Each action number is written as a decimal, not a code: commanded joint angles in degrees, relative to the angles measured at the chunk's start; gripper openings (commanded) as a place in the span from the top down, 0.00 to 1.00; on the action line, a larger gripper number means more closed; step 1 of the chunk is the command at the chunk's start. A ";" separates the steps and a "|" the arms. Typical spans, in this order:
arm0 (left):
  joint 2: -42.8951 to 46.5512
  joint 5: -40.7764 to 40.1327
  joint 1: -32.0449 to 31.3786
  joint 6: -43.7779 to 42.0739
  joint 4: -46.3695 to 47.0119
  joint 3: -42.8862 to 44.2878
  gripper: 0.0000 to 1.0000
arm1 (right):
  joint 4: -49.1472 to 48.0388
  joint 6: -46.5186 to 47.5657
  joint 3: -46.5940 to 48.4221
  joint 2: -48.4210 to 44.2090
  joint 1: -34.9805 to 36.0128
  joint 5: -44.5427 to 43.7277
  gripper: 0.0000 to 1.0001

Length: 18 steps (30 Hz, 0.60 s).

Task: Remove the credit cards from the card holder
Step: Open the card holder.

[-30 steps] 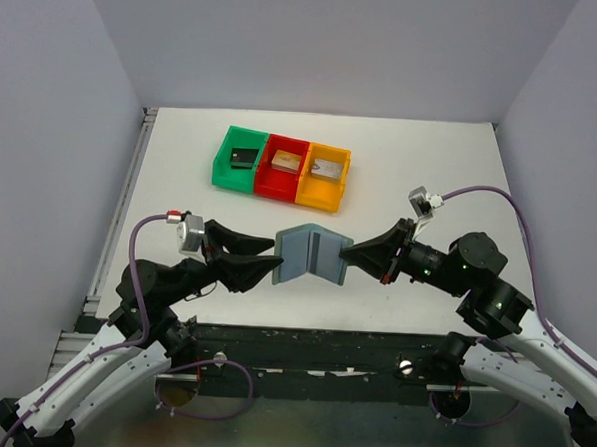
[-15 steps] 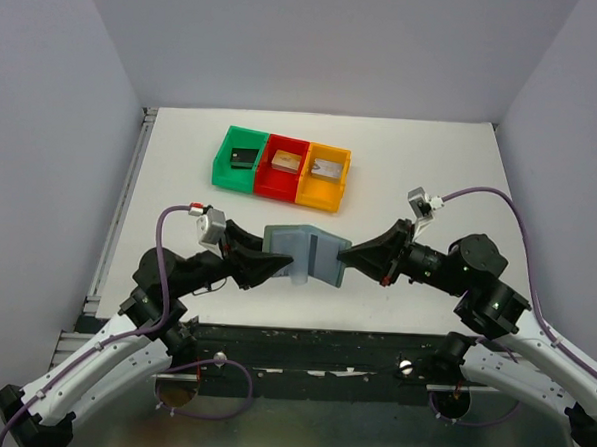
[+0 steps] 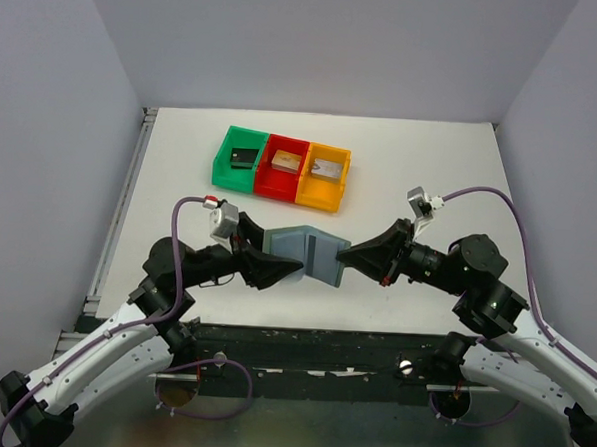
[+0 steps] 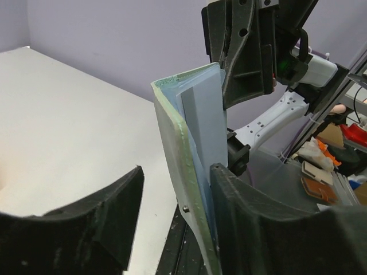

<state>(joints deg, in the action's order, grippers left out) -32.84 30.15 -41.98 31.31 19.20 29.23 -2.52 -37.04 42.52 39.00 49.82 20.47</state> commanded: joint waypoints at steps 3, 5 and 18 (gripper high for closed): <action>1.98 -0.17 0.14 -0.37 1.20 2.58 0.25 | -4.33 -1.02 -1.03 -1.64 -0.60 0.89 1.00; 4.44 -2.37 0.23 -1.86 -1.35 3.19 0.20 | -6.43 -1.89 -2.44 -2.61 -1.65 2.29 1.00; 8.58 -5.46 0.32 -6.44 -10.85 5.75 0.26 | -11.27 -4.80 -4.11 -2.35 -3.24 6.42 1.00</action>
<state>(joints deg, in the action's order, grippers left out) -23.90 25.89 -41.98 26.65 11.81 34.44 -9.80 -40.91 38.11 37.04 46.89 24.56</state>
